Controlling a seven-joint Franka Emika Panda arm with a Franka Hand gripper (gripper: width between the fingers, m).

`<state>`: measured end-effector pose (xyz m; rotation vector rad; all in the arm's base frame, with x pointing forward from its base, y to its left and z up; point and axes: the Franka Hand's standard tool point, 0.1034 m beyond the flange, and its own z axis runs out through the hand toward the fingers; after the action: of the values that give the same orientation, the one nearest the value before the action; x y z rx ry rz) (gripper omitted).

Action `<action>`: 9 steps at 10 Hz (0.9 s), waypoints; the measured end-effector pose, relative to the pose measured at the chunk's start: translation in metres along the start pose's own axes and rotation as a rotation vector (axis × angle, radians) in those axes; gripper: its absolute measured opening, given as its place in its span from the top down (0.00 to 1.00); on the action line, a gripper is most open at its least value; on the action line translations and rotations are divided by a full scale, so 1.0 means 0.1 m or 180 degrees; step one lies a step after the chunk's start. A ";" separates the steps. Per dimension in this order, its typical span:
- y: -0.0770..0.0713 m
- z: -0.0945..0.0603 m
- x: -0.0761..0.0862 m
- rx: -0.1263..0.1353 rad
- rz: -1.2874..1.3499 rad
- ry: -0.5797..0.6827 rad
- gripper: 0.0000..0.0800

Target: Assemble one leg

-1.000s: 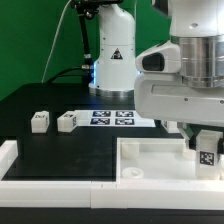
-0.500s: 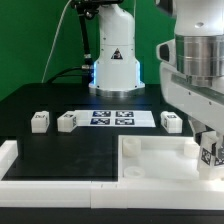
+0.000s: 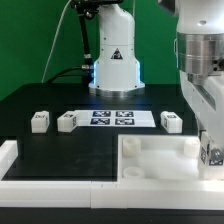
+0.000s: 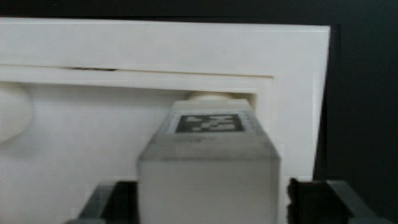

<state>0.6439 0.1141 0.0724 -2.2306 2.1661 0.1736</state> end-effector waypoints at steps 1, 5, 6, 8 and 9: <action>0.00 0.00 0.00 0.0001 -0.0027 0.0000 0.42; 0.01 0.01 -0.05 -0.0013 -0.1106 0.0002 0.19; 0.00 0.00 -0.04 -0.0009 -0.1547 0.0002 0.19; -0.01 -0.01 -0.05 0.0005 -0.2358 0.0021 0.19; -0.01 0.00 -0.06 0.0002 -0.2760 0.0028 0.19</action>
Offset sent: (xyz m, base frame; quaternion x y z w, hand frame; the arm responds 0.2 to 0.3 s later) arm -0.0022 0.0089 -0.0011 -0.0082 -0.0143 -0.1432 0.9896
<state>0.6442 0.1206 0.0726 -2.8995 1.0165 0.1279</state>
